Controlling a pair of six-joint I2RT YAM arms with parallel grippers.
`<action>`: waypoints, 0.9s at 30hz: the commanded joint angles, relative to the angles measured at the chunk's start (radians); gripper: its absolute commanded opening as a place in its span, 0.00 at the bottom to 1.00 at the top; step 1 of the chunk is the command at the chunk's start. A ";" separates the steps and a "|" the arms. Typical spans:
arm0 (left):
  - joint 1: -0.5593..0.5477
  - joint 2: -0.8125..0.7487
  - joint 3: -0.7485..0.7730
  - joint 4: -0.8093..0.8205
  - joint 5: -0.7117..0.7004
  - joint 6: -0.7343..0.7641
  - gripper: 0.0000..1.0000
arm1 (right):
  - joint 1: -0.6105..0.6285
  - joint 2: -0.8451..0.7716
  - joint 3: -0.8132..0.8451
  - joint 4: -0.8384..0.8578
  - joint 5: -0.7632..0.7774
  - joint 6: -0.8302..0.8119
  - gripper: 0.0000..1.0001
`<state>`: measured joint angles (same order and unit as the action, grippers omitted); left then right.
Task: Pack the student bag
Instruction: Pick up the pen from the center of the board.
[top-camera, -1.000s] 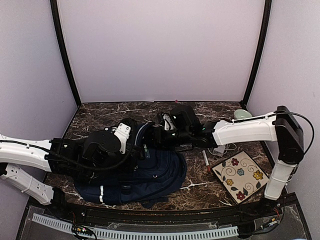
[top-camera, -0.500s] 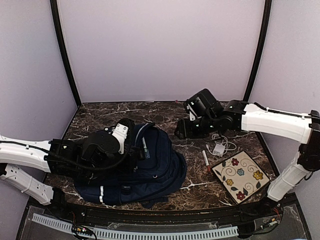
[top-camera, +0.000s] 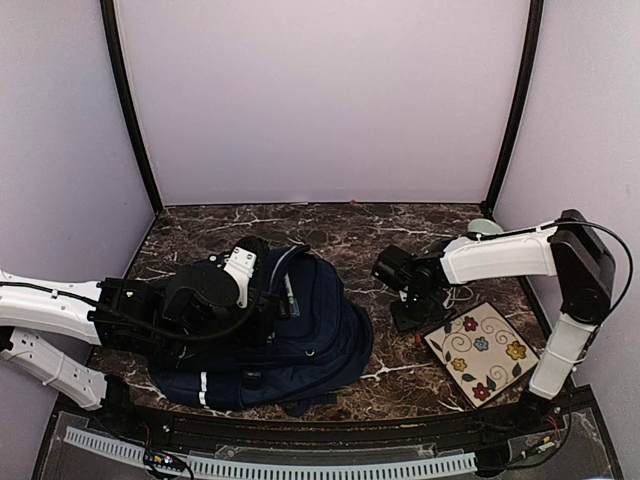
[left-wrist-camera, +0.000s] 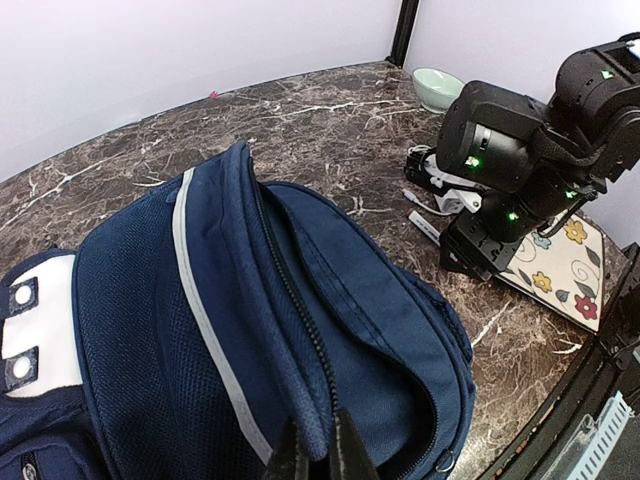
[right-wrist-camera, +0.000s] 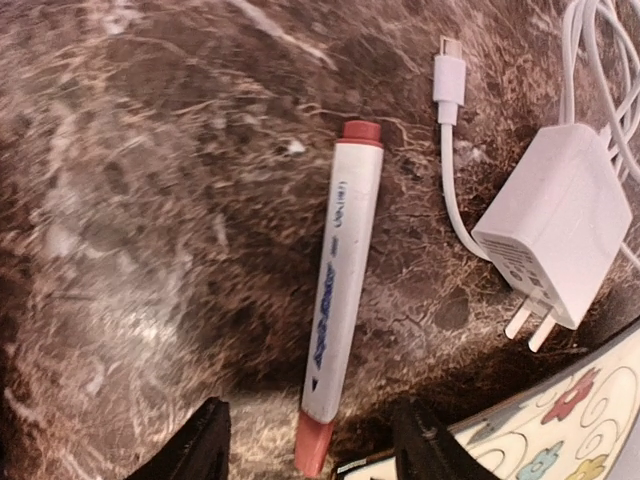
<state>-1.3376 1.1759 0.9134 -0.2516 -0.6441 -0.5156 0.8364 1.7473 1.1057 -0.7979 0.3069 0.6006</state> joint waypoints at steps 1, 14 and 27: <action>0.025 -0.025 -0.013 -0.016 -0.075 0.015 0.00 | -0.031 0.025 -0.035 0.060 -0.019 -0.024 0.52; 0.025 -0.031 -0.013 -0.026 -0.080 0.006 0.00 | -0.089 0.084 -0.096 0.218 -0.152 -0.038 0.00; 0.025 -0.027 -0.016 -0.027 -0.083 0.004 0.00 | -0.088 -0.190 -0.054 0.257 -0.179 -0.017 0.00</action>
<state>-1.3376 1.1759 0.9134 -0.2527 -0.6445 -0.5163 0.7525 1.6703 1.0325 -0.5892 0.1646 0.5629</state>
